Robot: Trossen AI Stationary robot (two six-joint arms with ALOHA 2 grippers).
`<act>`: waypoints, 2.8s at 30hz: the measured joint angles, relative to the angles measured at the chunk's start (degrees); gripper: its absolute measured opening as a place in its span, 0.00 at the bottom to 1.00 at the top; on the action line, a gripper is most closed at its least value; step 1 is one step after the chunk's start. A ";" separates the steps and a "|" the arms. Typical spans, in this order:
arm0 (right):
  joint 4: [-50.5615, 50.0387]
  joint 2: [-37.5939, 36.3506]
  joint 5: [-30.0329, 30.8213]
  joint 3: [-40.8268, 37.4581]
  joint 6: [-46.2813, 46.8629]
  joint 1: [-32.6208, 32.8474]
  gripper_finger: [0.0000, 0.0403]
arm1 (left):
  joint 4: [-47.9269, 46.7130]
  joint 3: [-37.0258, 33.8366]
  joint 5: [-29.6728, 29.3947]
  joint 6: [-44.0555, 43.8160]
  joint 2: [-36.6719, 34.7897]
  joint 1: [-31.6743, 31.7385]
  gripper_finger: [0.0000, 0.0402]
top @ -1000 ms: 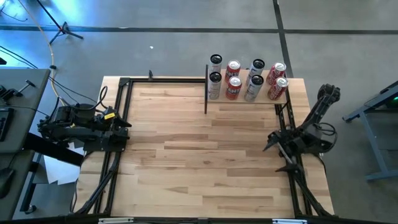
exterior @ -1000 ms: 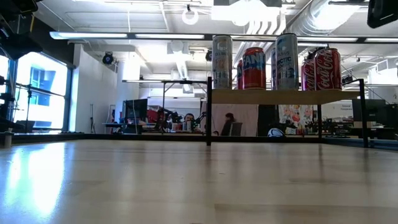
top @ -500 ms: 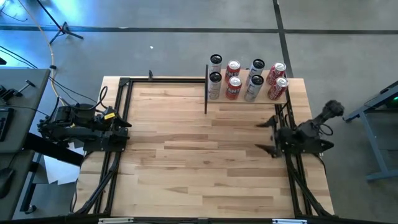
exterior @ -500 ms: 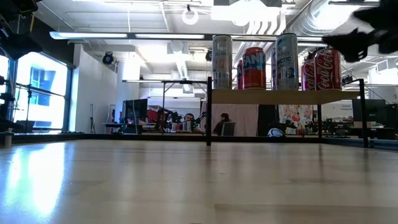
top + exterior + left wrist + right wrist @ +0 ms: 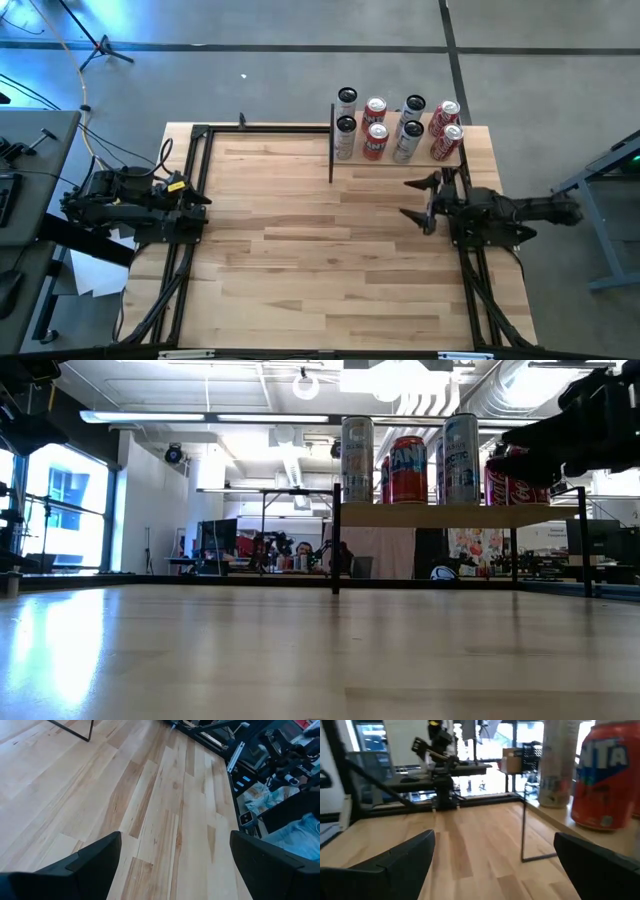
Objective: Place canned beverage on shelf
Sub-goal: Return to Home Position
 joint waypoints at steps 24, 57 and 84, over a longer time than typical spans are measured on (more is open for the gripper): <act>-0.46 4.94 -4.58 -0.02 24.96 -5.80 0.99 | 0.01 0.00 0.00 0.00 0.00 0.02 0.87; -0.43 4.92 -4.54 -0.04 26.57 -5.80 0.99 | 10.15 -1.03 2.91 -16.52 -0.44 0.87 0.87; -0.44 4.94 -4.54 -0.04 26.55 -5.80 0.99 | 83.51 -32.03 3.28 12.87 -0.52 11.54 0.87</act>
